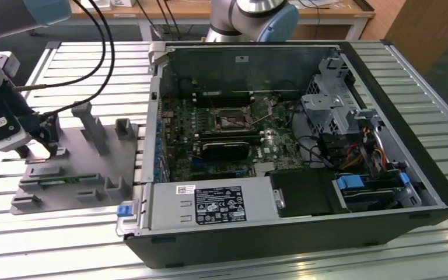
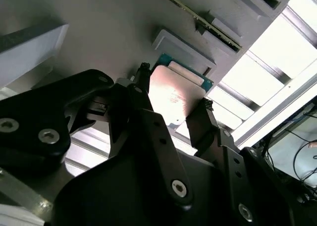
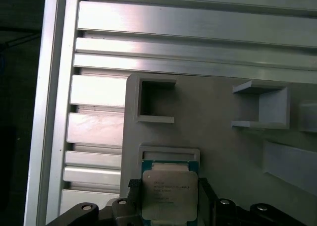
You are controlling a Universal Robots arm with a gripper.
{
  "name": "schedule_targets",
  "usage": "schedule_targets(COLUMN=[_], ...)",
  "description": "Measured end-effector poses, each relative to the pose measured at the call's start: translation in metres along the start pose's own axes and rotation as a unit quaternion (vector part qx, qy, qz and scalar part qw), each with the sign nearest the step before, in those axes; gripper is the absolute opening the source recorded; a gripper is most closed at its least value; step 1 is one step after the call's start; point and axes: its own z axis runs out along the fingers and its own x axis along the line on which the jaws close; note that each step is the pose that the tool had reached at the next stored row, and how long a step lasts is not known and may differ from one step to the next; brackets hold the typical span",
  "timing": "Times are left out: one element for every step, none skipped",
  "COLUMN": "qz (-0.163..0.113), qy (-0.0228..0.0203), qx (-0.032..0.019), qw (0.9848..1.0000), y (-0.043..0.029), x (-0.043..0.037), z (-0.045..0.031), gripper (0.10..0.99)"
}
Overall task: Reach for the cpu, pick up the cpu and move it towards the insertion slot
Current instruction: 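Pick up the cpu and move it towards the insertion slot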
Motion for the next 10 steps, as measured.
schedule_targets(qz=[0.0,0.0,0.0,0.0,0.0,0.0,0.0,0.0,0.0,0.0], qy=[0.0,0.0,-0.0001,0.0,-0.0001,-0.0001,-0.0001,0.0,-0.0001,0.0], qx=[0.0,0.0,0.0,0.0001,0.0001,0.0001,0.0001,0.0001,0.0001,0.0001], qw=[1.0,1.0,1.0,1.0,1.0,1.0,1.0,1.0,1.0,1.0], y=[0.0001,0.0001,0.0002,0.0005,0.0006,0.0007,0.0007,0.0009,0.0009,0.001], x=[0.0,0.0001,0.0001,0.0001,0.0001,0.0001,0.0001,0.0001,0.0001,0.0001], z=[-0.0019,-0.0035,-0.0047,-0.0061,-0.0074,-0.0089,-0.0108,-0.0128,-0.0147,-0.0163], gripper=[0.541,0.541,0.541,0.541,0.541,0.541,0.541,0.541,0.541,0.541])
